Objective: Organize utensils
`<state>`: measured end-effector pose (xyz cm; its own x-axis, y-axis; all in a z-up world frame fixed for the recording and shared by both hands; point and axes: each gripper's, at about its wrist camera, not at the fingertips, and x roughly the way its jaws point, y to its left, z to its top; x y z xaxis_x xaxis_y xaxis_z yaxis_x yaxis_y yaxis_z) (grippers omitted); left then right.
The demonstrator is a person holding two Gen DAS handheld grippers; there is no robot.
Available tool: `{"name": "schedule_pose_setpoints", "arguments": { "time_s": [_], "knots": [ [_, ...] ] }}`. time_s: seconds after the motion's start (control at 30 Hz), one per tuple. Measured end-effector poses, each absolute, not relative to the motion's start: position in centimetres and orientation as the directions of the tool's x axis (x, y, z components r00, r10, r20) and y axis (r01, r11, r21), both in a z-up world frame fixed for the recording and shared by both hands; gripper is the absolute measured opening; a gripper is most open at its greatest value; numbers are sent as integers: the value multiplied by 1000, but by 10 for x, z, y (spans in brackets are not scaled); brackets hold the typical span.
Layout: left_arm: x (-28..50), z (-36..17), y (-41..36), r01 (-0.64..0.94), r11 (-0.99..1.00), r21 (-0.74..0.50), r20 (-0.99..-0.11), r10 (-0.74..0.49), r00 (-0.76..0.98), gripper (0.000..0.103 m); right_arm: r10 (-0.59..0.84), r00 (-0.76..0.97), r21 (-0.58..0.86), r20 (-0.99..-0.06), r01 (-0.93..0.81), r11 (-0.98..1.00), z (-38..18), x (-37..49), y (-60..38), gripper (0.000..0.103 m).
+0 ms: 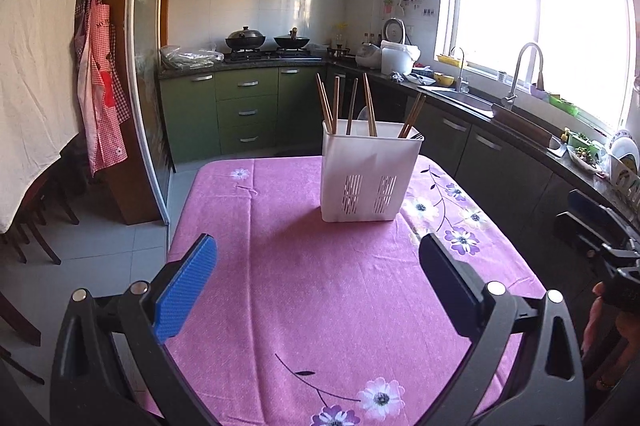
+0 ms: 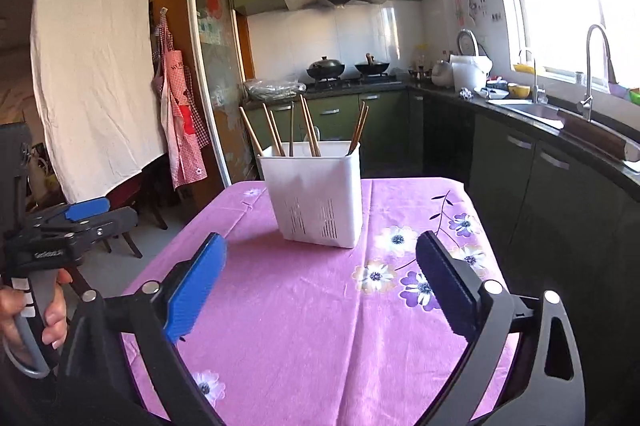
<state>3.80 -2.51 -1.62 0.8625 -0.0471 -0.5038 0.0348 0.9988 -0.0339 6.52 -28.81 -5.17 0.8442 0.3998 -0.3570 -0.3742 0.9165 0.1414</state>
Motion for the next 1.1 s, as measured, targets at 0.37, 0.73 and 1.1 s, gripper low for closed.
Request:
{"name": "schedule_pose_setpoints", "arguments": {
  "time_s": [0.37, 0.73, 1.1],
  "knots": [
    [-1, -7, -21, 6, 1000, -19, -472, -15, 881, 96, 308, 909, 82, -280, -297, 951, -24, 5, -291, 98],
    [-13, -4, -20, -5, 1000, -19, -474, -5, 881, 96, 280, 922, 38, -266, -280, 959, -20, -15, -285, 98],
    [-17, -2, -22, -1, 1000, -22, -473, -9, 881, 96, 296, 917, 34, -269, -298, 954, -18, -17, -283, 98]
  ]
}}
